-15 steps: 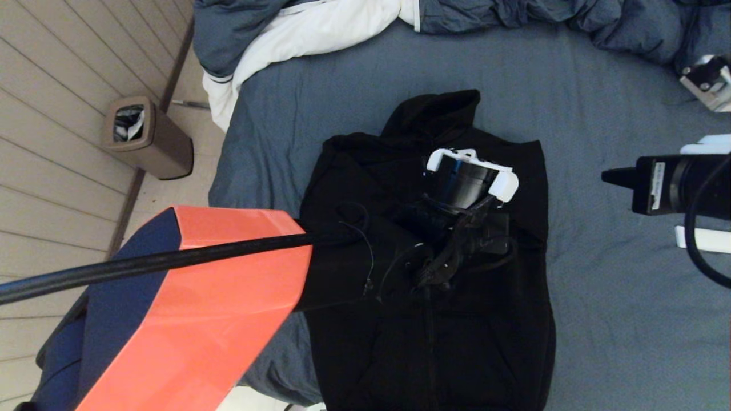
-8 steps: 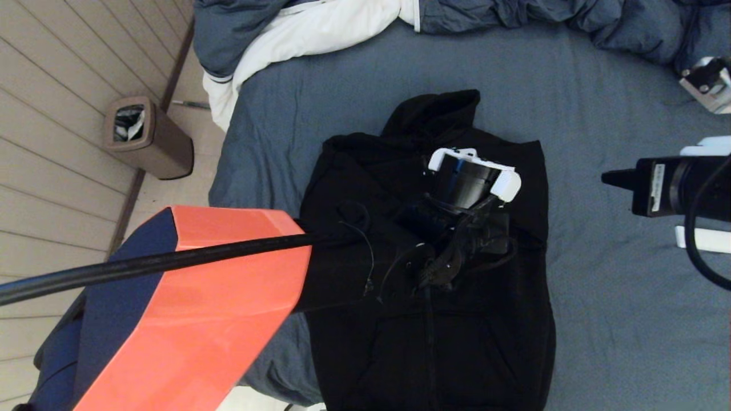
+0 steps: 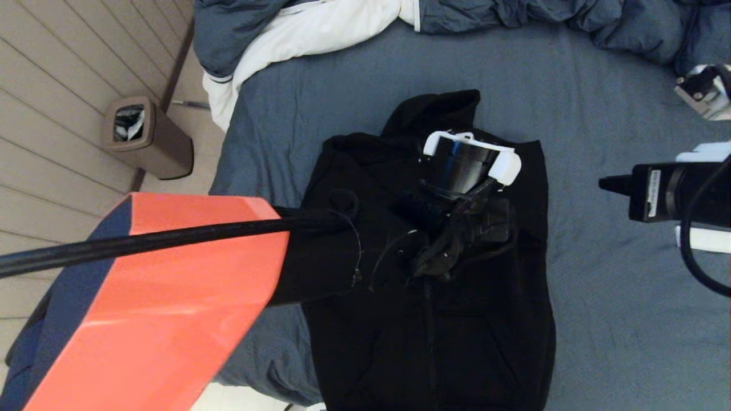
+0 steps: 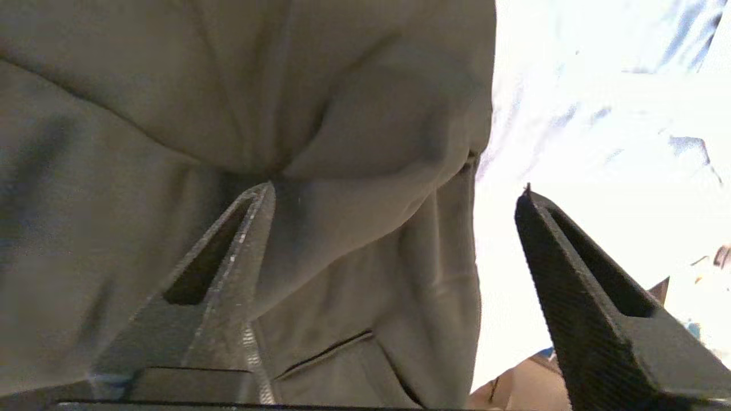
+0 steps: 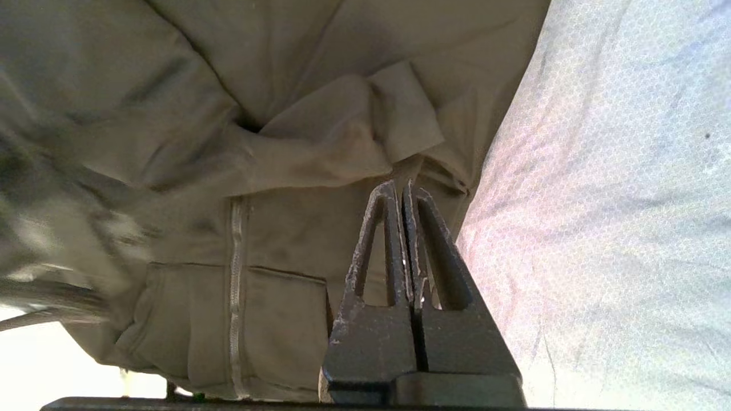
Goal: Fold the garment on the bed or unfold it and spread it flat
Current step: Fold the black sweatshirt
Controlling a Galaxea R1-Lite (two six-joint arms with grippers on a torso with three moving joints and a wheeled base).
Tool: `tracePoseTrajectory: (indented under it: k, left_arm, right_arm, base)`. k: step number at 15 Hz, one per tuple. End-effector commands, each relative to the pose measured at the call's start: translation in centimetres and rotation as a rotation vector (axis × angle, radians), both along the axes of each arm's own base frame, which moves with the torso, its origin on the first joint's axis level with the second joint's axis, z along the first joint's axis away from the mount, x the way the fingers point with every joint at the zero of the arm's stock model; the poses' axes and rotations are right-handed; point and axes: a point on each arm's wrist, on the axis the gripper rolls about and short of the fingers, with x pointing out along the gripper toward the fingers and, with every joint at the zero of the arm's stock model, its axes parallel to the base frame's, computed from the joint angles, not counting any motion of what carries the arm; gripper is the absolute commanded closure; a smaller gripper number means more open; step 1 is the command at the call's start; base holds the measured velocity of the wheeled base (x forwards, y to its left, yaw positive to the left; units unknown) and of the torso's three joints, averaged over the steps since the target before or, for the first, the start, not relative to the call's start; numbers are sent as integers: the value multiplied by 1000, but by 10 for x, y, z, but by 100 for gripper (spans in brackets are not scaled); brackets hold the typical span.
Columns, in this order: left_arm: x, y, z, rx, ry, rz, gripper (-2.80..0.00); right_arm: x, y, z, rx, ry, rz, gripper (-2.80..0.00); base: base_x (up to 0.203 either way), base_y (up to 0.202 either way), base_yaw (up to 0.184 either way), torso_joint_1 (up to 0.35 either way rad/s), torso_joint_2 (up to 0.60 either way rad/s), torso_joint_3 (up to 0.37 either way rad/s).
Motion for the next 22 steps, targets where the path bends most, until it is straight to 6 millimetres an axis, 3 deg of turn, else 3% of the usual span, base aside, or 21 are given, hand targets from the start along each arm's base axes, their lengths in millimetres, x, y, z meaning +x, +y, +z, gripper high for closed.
tracePoseTrajectory:
  k: [1,4,5,9,11,13,15,19,22]
  left_arm:
    - [2,29,34,-44,-18,64,-280]
    - [8,78,55,-38,17,155,-280]
    - [6,94,55,-15,35,177,0]
    - [-1,140,36,69,106,241,0]
    - [1,145,10,78,164,271,0]
    - [7,141,-19,67,187,276,0]
    - [14,132,-45,60,190,268,0]
    - [17,115,-67,72,213,213,0]
    - [26,102,-86,94,233,197,0]
  right_arm:
    - [-1,-1,-1,-1,2,-3,0]
    - [-8,-2,3,0,-18,0,0]
    - [-10,-2,5,3,-26,2,0]
    - [-2,3,0,18,6,43,0]
    - [19,11,-16,23,92,97,0]
    - [39,24,-36,21,189,134,0]
    - [47,52,-54,26,279,222,0]
    - [39,83,-70,8,352,340,0]
    - [47,90,-102,-38,472,339,0]
  base:
    - [0,0,0,0,0,0]
    - [0,0,0,0,0,0]
    - [0,0,0,0,0,0]
    - [0,0,0,0,0,0]
    - [0,0,0,0,0,0]
    - [0,0,0,0,0,0]
    - [0,0,0,0,0,0]
    - [0,0,0,0,0,0]
    - [0,0,0,0,0,0]
